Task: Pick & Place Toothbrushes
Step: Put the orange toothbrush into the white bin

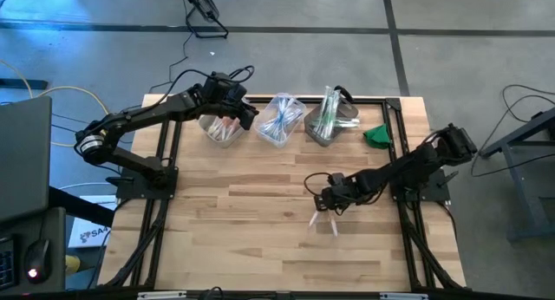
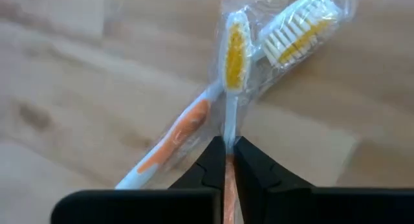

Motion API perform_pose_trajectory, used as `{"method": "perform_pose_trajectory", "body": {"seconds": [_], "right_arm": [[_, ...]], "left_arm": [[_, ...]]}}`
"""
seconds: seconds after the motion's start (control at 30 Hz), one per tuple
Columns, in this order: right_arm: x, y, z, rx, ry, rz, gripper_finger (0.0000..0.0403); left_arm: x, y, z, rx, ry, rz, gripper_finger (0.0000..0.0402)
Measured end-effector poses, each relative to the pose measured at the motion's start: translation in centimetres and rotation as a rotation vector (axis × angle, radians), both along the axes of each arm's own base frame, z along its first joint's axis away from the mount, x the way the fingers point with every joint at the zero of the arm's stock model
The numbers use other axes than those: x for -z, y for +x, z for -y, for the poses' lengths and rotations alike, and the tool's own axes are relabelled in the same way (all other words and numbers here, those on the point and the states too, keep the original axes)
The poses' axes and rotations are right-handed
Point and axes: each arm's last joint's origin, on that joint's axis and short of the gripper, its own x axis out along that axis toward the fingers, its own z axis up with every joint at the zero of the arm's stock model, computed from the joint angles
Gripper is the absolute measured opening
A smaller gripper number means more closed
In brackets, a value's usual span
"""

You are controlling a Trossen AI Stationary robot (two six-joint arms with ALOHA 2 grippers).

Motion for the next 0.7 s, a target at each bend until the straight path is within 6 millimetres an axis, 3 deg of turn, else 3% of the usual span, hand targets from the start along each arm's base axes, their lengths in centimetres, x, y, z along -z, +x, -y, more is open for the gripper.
{"method": "perform_pose_trajectory", "body": {"seconds": [0.27,0.43,0.7], "right_arm": [[-4.4,-1.9,0.6,0.010,-0.038,0.126,0.0006],[-7.8,-3.2,1.2,0.000,-0.064,0.294,0.0005],[-12.8,-3.9,2.6,-0.002,-0.325,0.661,0.0005]], "left_arm": [[-0.1,0.0,0.0,0.002,0.003,0.007,0.0099],[-0.1,0.1,0.0,-0.004,-0.002,0.016,0.0099],[0.0,0.0,0.0,-0.019,-0.035,0.016,0.0099]]}}
